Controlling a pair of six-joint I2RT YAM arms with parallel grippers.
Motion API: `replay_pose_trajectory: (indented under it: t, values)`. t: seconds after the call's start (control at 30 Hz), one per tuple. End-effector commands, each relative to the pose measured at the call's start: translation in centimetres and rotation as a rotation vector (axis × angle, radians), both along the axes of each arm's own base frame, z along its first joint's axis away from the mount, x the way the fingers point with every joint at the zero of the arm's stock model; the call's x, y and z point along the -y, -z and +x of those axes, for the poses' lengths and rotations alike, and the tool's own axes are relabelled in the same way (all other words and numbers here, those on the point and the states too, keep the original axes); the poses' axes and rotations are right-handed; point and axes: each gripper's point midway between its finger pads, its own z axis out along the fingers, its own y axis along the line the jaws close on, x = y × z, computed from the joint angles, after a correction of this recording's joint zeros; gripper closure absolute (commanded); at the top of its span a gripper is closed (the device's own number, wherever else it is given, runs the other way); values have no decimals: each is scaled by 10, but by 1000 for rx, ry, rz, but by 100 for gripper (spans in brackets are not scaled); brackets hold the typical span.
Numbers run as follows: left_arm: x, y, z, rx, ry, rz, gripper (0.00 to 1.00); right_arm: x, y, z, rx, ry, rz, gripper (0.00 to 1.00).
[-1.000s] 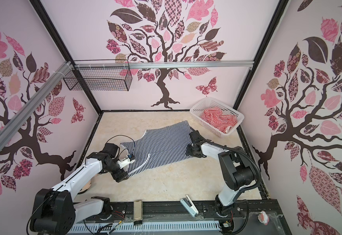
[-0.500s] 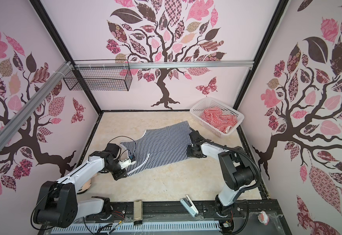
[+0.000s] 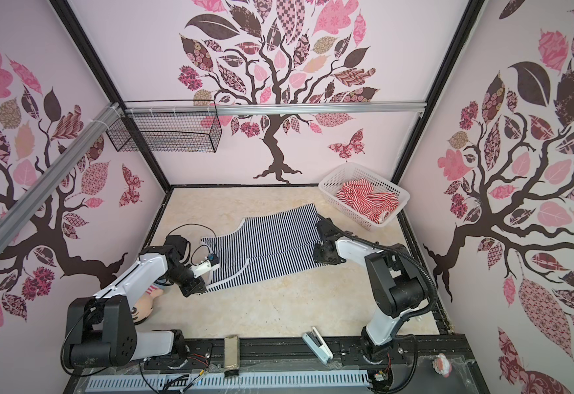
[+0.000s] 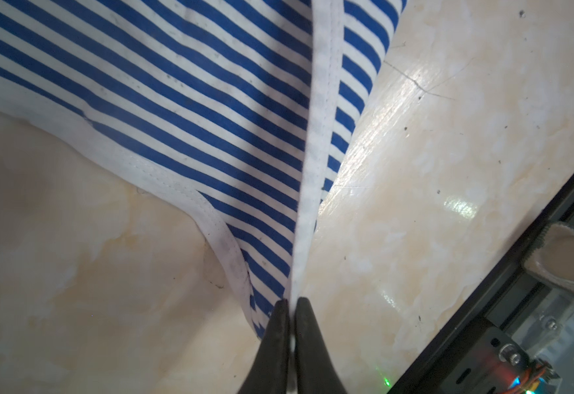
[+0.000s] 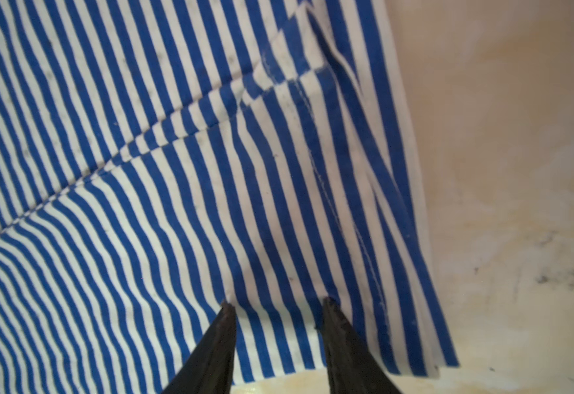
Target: Fold and stack the tank tops
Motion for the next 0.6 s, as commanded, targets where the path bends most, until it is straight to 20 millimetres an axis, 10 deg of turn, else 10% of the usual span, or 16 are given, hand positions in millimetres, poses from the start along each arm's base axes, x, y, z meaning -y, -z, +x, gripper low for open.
replay_pose_trajectory:
  t: [0.0, 0.3, 0.57]
  values:
    - [-1, 2, 5, 2, 25, -2, 89, 10, 5, -1, -29, 1, -75, 55]
    - [-11, 21, 18, -29, 14, 53, 87, 23, 2, 1, -25, 21, -150, 54]
    - [-31, 30, 36, 25, -63, 167, 48, 17, -15, -1, -2, 14, -97, 51]
